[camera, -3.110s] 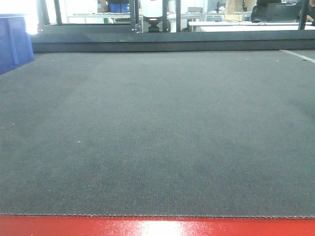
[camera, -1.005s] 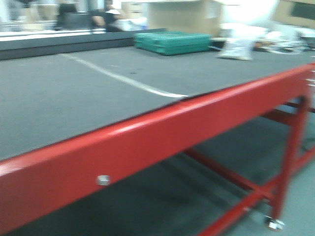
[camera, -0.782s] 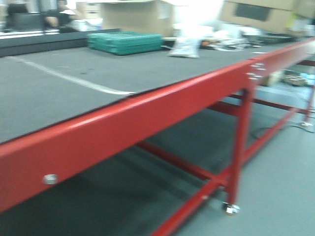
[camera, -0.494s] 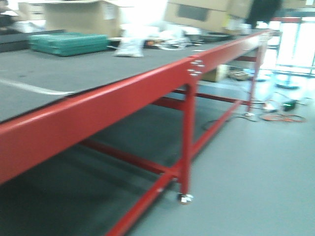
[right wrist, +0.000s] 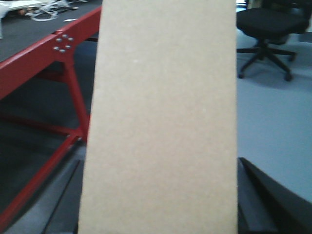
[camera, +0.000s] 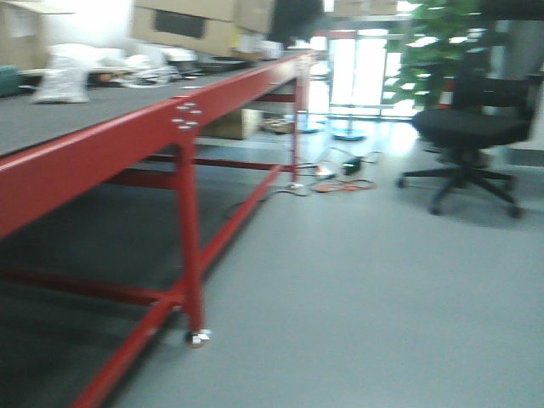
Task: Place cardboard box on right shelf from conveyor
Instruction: 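Drive the base to the steel shelf rack holding the box in the right gripper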
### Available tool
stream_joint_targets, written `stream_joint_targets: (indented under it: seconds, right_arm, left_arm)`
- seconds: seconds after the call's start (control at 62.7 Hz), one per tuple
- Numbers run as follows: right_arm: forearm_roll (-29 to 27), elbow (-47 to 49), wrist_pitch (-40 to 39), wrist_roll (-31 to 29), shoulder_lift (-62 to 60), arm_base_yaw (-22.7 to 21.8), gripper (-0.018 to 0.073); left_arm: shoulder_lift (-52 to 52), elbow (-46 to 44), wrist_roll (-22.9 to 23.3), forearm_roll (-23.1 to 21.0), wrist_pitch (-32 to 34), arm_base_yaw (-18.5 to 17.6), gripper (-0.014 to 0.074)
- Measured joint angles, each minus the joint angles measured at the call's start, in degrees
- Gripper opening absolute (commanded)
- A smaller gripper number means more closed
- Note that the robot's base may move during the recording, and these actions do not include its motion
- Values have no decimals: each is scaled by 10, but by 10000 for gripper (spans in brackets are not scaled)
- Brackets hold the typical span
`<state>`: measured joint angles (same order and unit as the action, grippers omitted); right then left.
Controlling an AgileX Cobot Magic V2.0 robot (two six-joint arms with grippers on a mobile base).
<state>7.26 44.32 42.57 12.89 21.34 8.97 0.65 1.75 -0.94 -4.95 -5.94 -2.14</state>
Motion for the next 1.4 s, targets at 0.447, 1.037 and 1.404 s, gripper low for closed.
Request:
stream_joint_targets:
  seconds: [0.447,1.037,1.404]
  right_arm:
    - [0,0,0,0,0,0,230]
    - [0,0,2,0,0,-1,230]
    - [0,0,3,0,0,-1,230]
  left_arm:
    - [0,0,0,0,0,0,-119]
    - [0,0,0,0,0,1,-119]
    - [0,0,0,0,0,1,-119]
